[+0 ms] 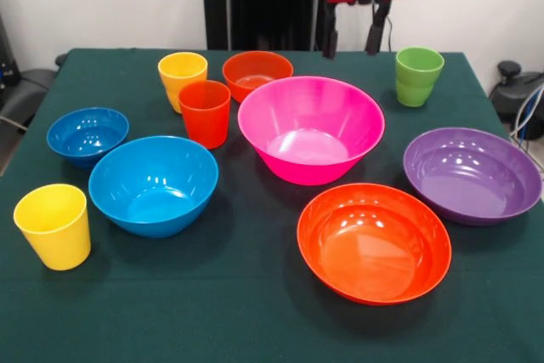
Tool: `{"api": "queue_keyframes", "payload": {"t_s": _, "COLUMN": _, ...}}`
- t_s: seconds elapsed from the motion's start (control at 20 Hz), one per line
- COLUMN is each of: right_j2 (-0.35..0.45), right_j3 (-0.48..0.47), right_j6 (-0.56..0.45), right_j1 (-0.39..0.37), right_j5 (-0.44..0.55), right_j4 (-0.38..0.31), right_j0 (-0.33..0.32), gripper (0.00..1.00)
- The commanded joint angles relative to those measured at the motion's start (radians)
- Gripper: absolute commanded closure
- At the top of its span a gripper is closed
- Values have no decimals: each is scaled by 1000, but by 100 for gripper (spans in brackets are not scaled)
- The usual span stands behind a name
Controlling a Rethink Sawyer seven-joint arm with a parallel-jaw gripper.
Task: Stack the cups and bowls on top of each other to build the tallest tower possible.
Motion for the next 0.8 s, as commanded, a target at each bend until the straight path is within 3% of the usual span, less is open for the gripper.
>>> {"api": "queue_keyframes", "payload": {"t_s": 0.05, "right_j2": 151, "right_j3": -124, "right_j6": -245, "right_j1": 115, "right_j5": 111, "right_j4": -138, "right_j0": -35, "gripper": 0}}
{"api": "queue_keyframes", "payload": {"t_s": 0.8, "right_j2": 197, "right_j3": -207, "right_j6": -315, "right_j1": 178, "right_j5": 147, "right_j4": -326, "right_j0": -108, "gripper": 0}}
